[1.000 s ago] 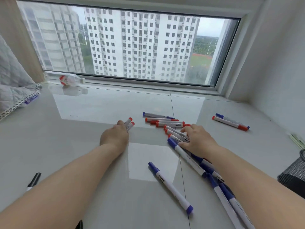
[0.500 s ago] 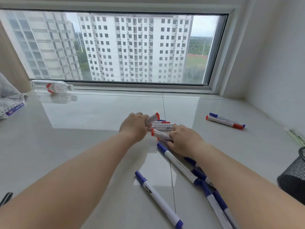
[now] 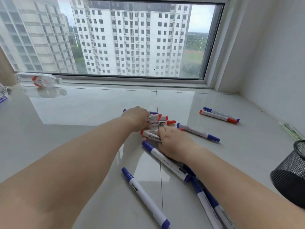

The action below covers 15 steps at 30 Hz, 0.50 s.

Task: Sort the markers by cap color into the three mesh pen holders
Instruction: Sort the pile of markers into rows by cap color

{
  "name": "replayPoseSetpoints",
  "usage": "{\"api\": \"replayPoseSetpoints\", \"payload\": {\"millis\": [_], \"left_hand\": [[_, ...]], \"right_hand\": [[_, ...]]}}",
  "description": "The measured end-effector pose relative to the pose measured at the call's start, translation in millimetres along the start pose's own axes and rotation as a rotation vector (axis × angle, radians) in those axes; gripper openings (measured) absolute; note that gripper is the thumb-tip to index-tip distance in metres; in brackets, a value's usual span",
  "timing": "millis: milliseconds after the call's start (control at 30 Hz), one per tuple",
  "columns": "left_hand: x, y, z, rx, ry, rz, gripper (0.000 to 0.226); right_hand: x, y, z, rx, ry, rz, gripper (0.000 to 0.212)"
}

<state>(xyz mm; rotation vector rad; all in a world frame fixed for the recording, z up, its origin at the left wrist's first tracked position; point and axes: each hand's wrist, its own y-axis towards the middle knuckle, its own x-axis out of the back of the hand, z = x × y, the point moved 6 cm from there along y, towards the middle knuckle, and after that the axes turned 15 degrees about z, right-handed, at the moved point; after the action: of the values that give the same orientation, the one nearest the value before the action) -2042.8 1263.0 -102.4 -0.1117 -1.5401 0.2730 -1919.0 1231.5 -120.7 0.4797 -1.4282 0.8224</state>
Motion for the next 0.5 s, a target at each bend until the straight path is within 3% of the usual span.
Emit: {"api": "replayPoseSetpoints", "payload": {"millis": [67,167,300,500], "left_hand": [[-2,-1,-2,0.01,0.038,0.018,0.026],[-2,-9,1,0.034,-0.074,-0.047,0.027],[20,-40,13,0.101,-0.257,-0.215,0.019],[40,-117,2,0.092,-0.535,-0.193,0.032]], "right_hand": [[2,-1,0,-0.012,0.063,0.034,0.004],[7,-9,2,0.015,0.036,0.022,0.005],[28,-33,7,0.072,-0.123,-0.234,0.011],[77,-103,13,-0.033,0.287,-0.567,0.017]]}}
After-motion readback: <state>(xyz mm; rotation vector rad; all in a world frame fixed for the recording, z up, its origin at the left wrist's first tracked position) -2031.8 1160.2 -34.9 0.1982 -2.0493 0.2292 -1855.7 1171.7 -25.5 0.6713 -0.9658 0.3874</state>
